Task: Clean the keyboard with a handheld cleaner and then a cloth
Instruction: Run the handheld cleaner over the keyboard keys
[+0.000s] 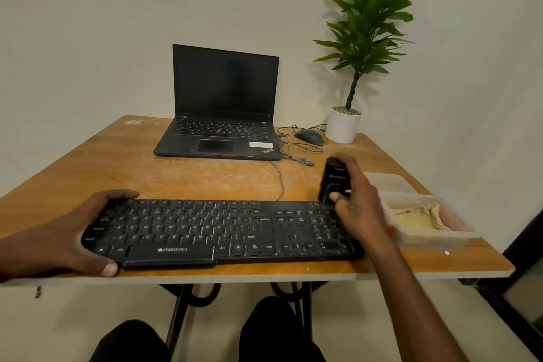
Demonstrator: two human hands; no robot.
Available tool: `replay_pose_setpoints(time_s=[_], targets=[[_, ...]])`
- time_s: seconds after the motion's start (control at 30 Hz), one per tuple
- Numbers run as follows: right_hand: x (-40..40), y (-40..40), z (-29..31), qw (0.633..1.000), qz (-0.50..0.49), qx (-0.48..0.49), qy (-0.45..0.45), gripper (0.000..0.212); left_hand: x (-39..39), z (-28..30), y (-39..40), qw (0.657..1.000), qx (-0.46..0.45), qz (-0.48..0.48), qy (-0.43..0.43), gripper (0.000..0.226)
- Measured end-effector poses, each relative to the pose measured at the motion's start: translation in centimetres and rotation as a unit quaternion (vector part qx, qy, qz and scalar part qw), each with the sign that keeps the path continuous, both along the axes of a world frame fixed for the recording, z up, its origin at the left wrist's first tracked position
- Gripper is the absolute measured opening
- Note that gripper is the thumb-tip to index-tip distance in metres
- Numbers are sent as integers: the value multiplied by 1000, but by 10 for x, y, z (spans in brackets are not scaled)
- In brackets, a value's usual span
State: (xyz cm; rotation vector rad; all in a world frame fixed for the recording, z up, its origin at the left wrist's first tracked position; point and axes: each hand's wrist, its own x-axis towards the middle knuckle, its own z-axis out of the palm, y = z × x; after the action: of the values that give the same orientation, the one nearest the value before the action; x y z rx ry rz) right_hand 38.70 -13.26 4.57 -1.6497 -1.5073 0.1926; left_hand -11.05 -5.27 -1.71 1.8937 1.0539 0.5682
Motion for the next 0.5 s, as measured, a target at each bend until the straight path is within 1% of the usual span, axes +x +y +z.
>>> replay_pose_setpoints(time_s=[0.07,0.13,0.3,0.5], targets=[[-10,0,-1,999,28,-5,-23,85,-1,-4,2,1000,11,-7,-8,132],[-13,-2,0,998,52,-7,-18,87,0,-6,2,1000,29,-4,-6,133],[8,-26,2,994,67,4,84,78,8,-2,-2,998,55,15,13,128],[18,-66,-6,986,93,7,138,78,6,0,-1,998,61,22,23,132]])
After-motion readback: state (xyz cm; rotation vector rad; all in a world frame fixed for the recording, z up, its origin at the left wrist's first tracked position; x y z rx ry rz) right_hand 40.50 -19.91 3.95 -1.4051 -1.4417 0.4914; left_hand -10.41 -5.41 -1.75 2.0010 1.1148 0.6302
